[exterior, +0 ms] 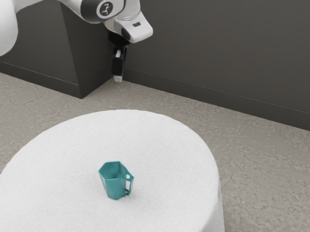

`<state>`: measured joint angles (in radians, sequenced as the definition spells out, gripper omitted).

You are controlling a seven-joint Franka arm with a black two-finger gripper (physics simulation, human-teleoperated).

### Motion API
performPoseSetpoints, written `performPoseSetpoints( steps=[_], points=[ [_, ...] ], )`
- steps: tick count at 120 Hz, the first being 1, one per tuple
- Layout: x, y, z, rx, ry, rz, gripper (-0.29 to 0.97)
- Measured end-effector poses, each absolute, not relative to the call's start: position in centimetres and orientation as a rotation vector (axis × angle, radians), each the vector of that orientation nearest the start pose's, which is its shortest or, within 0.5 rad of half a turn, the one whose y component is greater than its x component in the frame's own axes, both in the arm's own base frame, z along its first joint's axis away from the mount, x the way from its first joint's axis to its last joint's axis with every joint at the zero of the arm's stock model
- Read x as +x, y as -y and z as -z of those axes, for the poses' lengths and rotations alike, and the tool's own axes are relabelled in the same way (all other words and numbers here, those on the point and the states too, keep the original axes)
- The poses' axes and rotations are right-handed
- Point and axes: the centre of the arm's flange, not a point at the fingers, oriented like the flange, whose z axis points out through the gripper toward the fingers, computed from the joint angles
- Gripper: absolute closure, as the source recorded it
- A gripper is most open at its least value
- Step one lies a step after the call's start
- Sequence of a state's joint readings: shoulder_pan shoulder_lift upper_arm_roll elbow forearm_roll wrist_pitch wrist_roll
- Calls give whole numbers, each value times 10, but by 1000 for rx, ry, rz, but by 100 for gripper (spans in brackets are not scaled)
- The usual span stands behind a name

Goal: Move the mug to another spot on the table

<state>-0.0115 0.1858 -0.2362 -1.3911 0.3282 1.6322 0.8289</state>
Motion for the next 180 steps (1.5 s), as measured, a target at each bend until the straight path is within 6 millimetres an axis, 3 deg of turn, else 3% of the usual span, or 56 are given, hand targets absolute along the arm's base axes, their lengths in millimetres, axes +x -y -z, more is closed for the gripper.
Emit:
performPoseSetpoints(
  steps=[17, 27, 41, 55, 68, 84, 101, 114, 137, 180],
  points=[
    [617, 136, -580, -2416, -1558, -94, 0],
    [617, 144, -563, -2410, -1591, -136, 0],
    [624, 148, -508, -2425, -1644, -262, 0],
    [614, 168, -453, -2405, -1723, -402, 0],
    [607, 195, -423, -2367, -1793, -469, 0],
    [597, 203, -391, -2322, -1875, -561, 0],
    [573, 210, -349, -2253, -1994, -699, 0],
    [569, 209, -319, -2235, -2053, -770, 0],
    [585, 182, -303, -2278, -2035, -753, 0],
    [578, 179, -292, -2376, -2001, -687, 0]
  ],
)
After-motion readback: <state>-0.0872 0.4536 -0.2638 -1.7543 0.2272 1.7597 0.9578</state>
